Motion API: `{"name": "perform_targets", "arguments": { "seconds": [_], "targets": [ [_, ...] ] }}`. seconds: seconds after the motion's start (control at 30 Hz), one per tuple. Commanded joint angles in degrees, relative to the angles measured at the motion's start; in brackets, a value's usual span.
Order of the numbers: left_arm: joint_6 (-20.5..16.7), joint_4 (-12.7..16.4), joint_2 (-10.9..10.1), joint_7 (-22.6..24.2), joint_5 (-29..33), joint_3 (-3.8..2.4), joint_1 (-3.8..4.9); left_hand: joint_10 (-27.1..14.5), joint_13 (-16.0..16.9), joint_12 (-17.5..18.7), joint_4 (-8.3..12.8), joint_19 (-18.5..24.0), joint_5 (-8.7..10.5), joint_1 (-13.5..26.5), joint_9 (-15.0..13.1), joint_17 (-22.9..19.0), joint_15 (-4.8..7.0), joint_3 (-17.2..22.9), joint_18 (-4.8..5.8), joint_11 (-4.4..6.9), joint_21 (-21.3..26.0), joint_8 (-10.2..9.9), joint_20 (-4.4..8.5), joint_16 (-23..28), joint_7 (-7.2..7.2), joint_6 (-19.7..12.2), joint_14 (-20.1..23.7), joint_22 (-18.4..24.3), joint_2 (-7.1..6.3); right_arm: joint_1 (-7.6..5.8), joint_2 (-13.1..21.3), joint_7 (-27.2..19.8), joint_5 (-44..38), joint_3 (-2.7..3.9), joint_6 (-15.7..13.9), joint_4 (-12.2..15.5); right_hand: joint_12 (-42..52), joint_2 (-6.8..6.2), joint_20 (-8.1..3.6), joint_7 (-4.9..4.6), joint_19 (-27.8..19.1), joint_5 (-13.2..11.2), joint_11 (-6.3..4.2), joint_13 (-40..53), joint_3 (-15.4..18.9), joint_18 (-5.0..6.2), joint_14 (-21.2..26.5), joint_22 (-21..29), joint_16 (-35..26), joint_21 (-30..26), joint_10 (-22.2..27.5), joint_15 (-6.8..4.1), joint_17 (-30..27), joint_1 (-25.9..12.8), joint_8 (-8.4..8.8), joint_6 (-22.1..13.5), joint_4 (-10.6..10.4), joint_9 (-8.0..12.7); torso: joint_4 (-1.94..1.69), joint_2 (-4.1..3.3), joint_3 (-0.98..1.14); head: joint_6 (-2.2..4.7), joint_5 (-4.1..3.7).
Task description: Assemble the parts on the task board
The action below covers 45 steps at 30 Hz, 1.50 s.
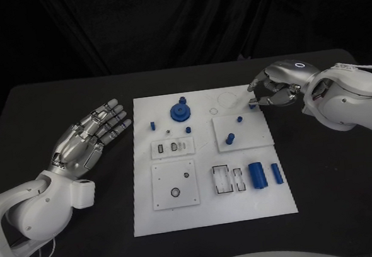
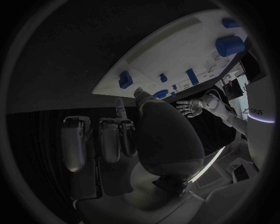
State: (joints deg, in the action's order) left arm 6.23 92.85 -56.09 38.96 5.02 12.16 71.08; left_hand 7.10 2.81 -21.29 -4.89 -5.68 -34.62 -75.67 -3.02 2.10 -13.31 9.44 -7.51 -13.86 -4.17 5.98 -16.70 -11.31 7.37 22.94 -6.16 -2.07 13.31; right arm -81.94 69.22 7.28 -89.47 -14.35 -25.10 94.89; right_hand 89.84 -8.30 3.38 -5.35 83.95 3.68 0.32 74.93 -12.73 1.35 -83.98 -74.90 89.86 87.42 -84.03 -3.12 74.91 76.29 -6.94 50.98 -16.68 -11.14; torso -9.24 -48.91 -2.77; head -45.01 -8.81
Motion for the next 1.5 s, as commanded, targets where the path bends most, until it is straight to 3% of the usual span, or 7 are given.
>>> {"name": "perform_targets", "arguments": {
  "seconds": [0.03,0.57,0.7,1.23,1.5],
  "targets": [
    [0.8,0.1,0.0,10.1,0.1,-0.03,0.02,0.0,0.0,-0.2,0.0,-0.2,-0.22,0.6,-0.1,0.1,-0.48,0.3,0.51,-0.31,-0.2,0.3,-0.05,-0.4,0.29,0.0,0.1,-0.1,-0.03,0.57,0.3,0.2,0.7,0.01,-0.6,0.2,0.2,-0.43,-0.22,-0.03,3.9,-0.1,-0.12,15.1,0.4,-0.40,-6.0,-13.1,0.1,-0.3,-6.0,-0.14,15.1,-0.1,0.10,0.0,0.0,0.1,0.06,0.01,-0.02,-0.23,0.15],
    [1.0,-0.1,0.0,9.8,0.1,-0.03,0.02,-0.1,0.0,-0.2,0.0,-0.2,-0.21,0.7,0.0,0.1,-0.55,0.4,0.58,-0.34,-0.3,0.2,-0.05,-0.4,0.32,-0.1,0.1,-0.1,-0.04,1.72,-0.1,0.5,1.1,0.01,-0.7,-0.4,0.2,-0.99,-0.20,0.03,3.0,-0.1,-0.15,15.1,0.7,0.00,-6.0,-12.3,0.1,-1.5,-6.0,-0.14,15.1,0.7,0.89,-1.0,0.2,0.3,0.23,0.04,-0.01,-0.61,0.57],
    [1.0,-0.2,0.1,9.8,0.1,-0.03,0.02,-0.1,0.0,-0.2,0.0,-0.2,-0.21,0.7,0.0,0.1,-0.55,0.4,0.58,-0.34,-0.3,0.2,-0.05,-0.4,0.32,-0.1,0.1,-0.1,-0.04,1.75,-0.2,0.7,1.1,0.01,-0.5,-0.5,0.2,-0.98,-0.20,0.02,2.9,-0.1,-0.15,15.1,0.7,0.04,-6.0,-12.3,0.1,-1.7,-6.0,-0.14,15.1,1.2,1.00,-1.1,0.3,0.3,0.12,0.05,0.01,-0.70,0.48],
    [1.3,-0.5,0.2,9.6,0.1,-0.03,0.01,-0.1,0.0,-0.2,0.0,-0.2,-0.19,0.8,0.0,0.1,-0.63,0.6,0.66,-0.40,-0.2,0.2,-0.06,-0.5,0.38,-0.2,0.1,-0.1,-0.06,1.79,-1.0,2.2,1.1,0.01,0.4,-1.4,0.2,-0.82,-0.13,-0.20,2.3,3.1,0.00,15.1,-0.3,0.28,-6.0,-11.8,0.1,-2.6,-6.0,-0.05,15.1,6.0,1.26,-0.8,1.2,0.2,0.07,0.05,-0.01,-0.88,0.49],
    [1.4,-0.7,0.3,9.4,0.1,-0.04,0.01,-0.1,0.0,-0.2,0.0,-0.2,-0.19,0.8,0.0,0.1,-0.63,0.6,0.66,-0.40,-0.2,0.2,-0.06,-0.5,0.38,-0.2,0.1,-0.1,-0.06,1.85,-1.5,2.5,0.7,0.01,0.4,-1.7,0.2,-0.60,-0.08,-0.23,2.2,4.3,0.04,15.1,-0.3,0.34,-6.0,-11.8,0.1,-2.9,-6.0,0.00,15.1,7.1,-0.39,2.4,1.1,-1.1,0.11,0.07,-0.01,-1.04,0.54]
  ]
}}
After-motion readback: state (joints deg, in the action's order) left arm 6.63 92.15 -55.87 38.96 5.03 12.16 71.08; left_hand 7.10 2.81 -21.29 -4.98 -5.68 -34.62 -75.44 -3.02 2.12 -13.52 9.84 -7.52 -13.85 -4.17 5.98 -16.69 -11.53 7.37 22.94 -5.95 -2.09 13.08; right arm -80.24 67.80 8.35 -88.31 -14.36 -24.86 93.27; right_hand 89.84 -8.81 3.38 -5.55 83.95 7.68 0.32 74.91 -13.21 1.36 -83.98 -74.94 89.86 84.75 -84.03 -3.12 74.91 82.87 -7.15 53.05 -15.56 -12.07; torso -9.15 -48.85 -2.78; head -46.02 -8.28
